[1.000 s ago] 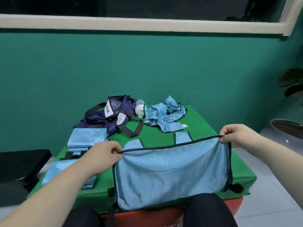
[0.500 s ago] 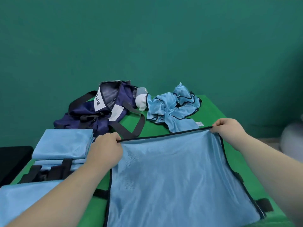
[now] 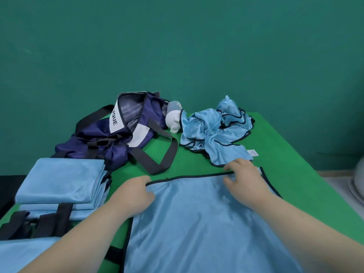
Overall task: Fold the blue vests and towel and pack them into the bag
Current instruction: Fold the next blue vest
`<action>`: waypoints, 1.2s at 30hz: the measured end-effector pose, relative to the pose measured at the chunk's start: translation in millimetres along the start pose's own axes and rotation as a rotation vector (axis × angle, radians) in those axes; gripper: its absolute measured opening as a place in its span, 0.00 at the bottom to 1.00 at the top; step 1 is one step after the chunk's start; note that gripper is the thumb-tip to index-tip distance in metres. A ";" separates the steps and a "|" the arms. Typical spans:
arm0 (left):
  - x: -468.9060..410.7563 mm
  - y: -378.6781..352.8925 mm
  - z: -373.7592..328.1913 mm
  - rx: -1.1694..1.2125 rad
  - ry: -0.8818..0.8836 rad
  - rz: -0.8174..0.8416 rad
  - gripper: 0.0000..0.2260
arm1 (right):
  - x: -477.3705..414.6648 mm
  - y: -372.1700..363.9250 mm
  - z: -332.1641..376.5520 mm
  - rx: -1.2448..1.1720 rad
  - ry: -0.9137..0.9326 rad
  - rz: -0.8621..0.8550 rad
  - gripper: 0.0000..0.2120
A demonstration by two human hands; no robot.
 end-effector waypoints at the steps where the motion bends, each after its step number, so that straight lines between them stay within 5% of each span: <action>1: 1.0 1.6 -3.7 -0.003 -0.022 0.009 0.01 | 4.3 -6.3 9.0 -0.020 0.028 0.010 0.11; 9: 7.8 10.8 -12.1 0.015 -0.137 -0.195 0.13 | 20.4 -37.7 9.4 0.004 0.007 -0.005 0.13; 14: 17.7 1.6 -5.7 -0.233 -0.120 -0.388 0.18 | 24.1 -40.5 7.7 -0.027 0.016 -0.055 0.09; 20: 9.7 -10.4 -1.4 -0.177 0.014 -0.110 0.22 | 20.4 -44.5 2.1 -0.084 -0.011 -0.063 0.05; 24: 1.7 -4.2 -9.9 -0.094 -0.007 -0.034 0.05 | 18.2 -46.3 0.8 -0.083 -0.021 -0.062 0.04; 32: -2.4 6.0 -19.8 -0.184 -0.138 -0.021 0.12 | 16.7 -49.2 -2.4 -0.100 -0.026 -0.046 0.05; 36: -6.1 9.4 -13.9 -0.206 -0.142 -0.168 0.14 | 16.9 -50.4 -3.5 -0.104 -0.020 -0.049 0.05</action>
Point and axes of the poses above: each hand's wrist, its own x-axis away from the middle knuckle, its own y-axis out of the back of the hand, z = x × y, the point moved 4 cm from there along -x, towards the middle knuckle, and after that the axes turned 9 degrees about -y, right-handed, at the moved point
